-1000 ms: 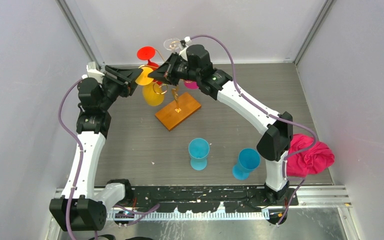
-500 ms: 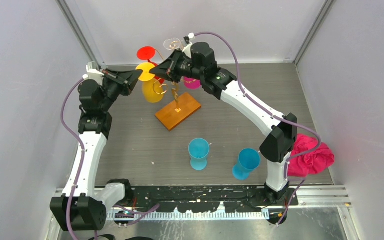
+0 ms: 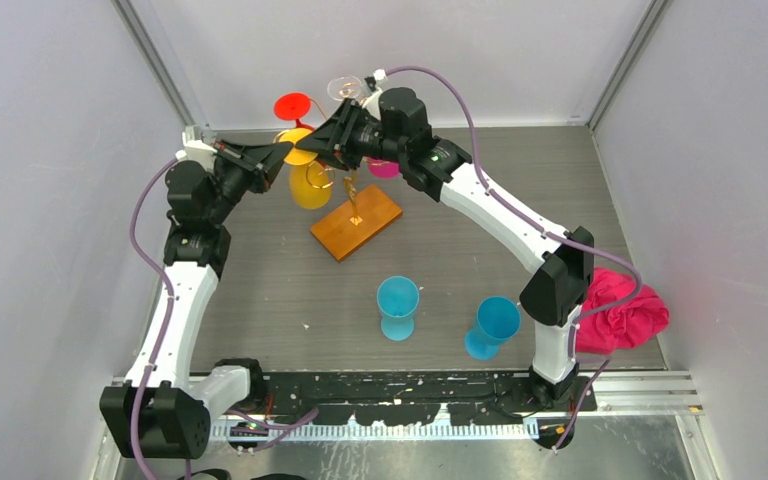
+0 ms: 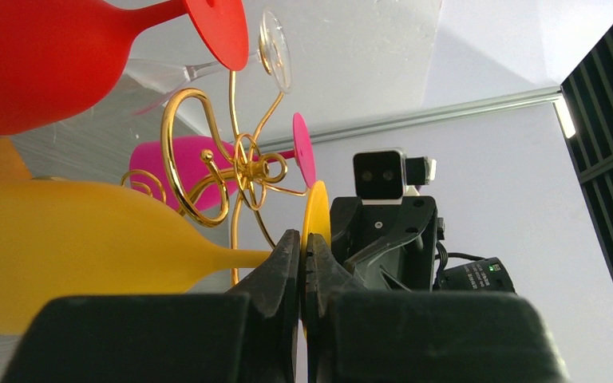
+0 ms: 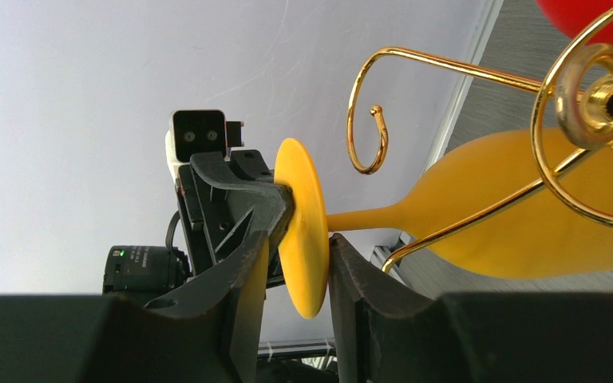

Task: Place the wine glass upside down on the wine glass rack
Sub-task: Turn the wine glass upside down at the wine rack.

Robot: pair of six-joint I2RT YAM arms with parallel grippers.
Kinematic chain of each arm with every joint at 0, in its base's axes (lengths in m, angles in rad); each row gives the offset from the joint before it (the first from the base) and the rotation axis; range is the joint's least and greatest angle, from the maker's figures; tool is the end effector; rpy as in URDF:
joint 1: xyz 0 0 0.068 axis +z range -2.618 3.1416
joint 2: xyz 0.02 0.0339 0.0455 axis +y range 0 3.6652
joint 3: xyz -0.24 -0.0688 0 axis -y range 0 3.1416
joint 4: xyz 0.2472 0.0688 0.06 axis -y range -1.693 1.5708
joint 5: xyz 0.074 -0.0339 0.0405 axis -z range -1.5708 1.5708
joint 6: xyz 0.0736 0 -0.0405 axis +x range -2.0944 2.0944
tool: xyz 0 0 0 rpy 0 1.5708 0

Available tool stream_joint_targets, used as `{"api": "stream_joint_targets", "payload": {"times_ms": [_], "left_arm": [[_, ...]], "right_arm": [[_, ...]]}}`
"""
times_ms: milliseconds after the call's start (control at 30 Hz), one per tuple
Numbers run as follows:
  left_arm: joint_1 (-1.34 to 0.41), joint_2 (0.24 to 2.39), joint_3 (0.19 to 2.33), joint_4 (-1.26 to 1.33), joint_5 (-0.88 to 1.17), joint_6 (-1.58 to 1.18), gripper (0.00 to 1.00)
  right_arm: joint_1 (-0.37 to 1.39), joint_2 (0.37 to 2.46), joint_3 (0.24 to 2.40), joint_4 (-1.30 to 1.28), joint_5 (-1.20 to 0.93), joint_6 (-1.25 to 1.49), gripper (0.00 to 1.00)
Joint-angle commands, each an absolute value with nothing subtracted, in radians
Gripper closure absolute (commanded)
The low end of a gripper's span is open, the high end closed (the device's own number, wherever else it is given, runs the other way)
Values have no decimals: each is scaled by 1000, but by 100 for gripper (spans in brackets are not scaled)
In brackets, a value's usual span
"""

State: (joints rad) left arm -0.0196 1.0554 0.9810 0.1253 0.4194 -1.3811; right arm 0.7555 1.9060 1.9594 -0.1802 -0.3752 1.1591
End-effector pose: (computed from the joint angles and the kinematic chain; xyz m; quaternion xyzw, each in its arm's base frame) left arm 0.2931 -0.0357 0.3710 -0.3068 0.6186 -0.5666 0.4497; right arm 0.3338 0.3514 0.3952 0.0270 0.7471 0.6115 0.2594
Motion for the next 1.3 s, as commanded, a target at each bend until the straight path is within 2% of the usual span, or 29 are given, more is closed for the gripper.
{"api": "stream_joint_targets", "payload": {"times_ms": [0,1267], "left_arm": [[-23,1049,980,201,411,-1383,99],[-28,1170,1046,245,317,-1375,99]], "right_arm": [[760,1829,1967,-170,-364,1124,59],[754,1731,1896,-189,-313,1044,58]]}}
